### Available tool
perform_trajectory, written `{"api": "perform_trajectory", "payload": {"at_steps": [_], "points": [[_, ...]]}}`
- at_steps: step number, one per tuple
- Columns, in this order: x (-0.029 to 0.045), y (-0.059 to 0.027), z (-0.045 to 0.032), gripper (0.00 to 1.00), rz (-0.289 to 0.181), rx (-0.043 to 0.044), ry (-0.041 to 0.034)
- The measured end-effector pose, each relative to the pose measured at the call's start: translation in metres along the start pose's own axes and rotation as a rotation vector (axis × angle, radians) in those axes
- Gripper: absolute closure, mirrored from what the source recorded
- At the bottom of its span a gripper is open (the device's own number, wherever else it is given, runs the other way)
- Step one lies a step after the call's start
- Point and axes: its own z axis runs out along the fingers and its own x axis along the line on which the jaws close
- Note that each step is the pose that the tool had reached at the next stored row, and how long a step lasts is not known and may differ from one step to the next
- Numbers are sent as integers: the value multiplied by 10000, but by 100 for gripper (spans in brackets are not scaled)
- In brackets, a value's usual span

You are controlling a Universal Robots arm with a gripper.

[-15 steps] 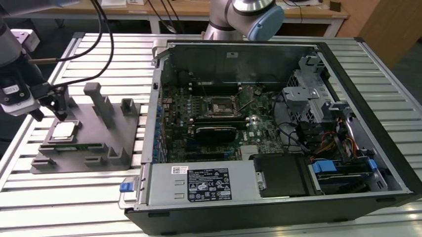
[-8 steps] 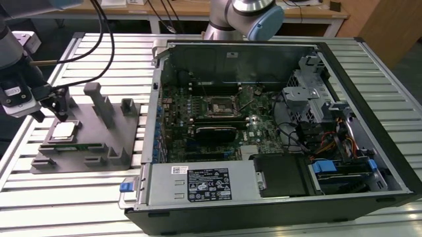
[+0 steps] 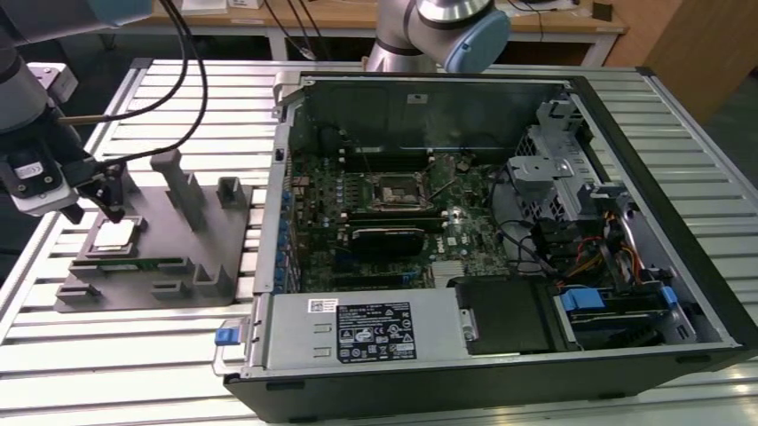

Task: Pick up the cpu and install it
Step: 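Pick up the cpu and move it towards the insertion slot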

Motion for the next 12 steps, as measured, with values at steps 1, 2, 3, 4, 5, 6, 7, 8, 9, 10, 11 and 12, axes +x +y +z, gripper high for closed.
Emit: {"api": "perform_trajectory", "payload": {"at_steps": [1,2,3,4,5,6,7,8,9,10,11,12], "points": [[-3,-1,11,46,-1,0,0],[-5,-1,22,46,2,0,-1],[-5,-1,33,46,5,0,0],[-6,-2,46,46,7,0,-1],[-6,-3,59,46,9,0,-3],[-7,-3,72,46,9,0,-7],[-7,-4,82,46,9,0,-9],[-7,-4,94,45,9,0,-12],[-8,-5,107,45,8,0,-15],[-8,-5,119,45,8,0,-21],[-8,-6,131,38,7,0,-34],[-8,-6,144,38,8,0,-46]]}}
